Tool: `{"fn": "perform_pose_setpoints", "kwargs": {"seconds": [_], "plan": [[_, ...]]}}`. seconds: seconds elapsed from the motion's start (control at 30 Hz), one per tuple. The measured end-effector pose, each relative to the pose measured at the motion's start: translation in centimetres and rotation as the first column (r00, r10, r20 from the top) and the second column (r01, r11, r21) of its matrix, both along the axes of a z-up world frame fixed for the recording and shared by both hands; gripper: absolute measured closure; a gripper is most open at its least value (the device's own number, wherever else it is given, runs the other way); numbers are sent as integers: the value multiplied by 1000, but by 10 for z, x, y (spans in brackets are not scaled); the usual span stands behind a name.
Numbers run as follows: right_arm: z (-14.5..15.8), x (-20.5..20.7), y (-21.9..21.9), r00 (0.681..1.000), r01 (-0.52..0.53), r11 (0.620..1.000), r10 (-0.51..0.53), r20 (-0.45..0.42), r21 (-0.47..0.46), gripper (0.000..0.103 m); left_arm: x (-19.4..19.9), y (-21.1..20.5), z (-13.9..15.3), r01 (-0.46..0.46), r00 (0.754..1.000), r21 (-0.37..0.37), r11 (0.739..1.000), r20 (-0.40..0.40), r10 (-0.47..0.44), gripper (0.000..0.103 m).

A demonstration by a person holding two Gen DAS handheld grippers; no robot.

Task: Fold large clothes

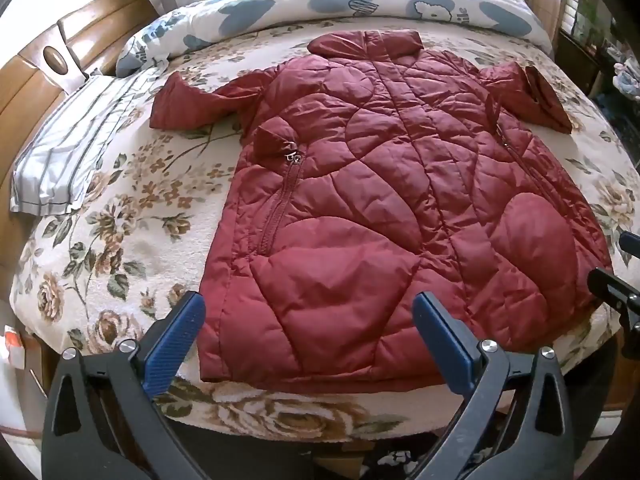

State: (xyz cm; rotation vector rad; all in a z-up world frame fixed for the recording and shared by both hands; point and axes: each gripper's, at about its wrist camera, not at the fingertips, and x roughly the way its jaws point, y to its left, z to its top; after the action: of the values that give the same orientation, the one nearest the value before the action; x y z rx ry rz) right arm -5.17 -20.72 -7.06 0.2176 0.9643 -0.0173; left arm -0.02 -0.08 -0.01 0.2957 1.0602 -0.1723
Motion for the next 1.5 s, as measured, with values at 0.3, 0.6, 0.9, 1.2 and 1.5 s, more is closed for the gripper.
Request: {"fn": "perform_pose_setpoints", "kwargs": {"seconds": [0.3, 0.6, 0.9, 1.2, 1.5], "plan": [[2, 3, -1, 1000, 1, 1000, -1, 0, 1, 0, 4, 1, 1, 5, 1000, -6, 1000, -1, -5, 0], [3, 3, -1, 1000, -1, 1000, 1, 3, 3, 0, 1, -1, 0, -1, 1000, -6, 1000, 0, 1, 0], [3, 4, -2, 1000, -1, 1000, 1, 3, 5, 0, 0, -1, 0, -1, 1000, -2, 1000, 1, 1, 0], [2, 5, -2, 1000, 0, 1000, 0, 3, 4, 0, 7, -17, -7, -1, 1000, -2, 1000, 0, 1, 0], [-5, 15, -12, 1000, 17, 1000, -17, -2, 26, 0, 14, -8, -15, 4, 1000, -11, 1000, 1, -4, 0]]}}
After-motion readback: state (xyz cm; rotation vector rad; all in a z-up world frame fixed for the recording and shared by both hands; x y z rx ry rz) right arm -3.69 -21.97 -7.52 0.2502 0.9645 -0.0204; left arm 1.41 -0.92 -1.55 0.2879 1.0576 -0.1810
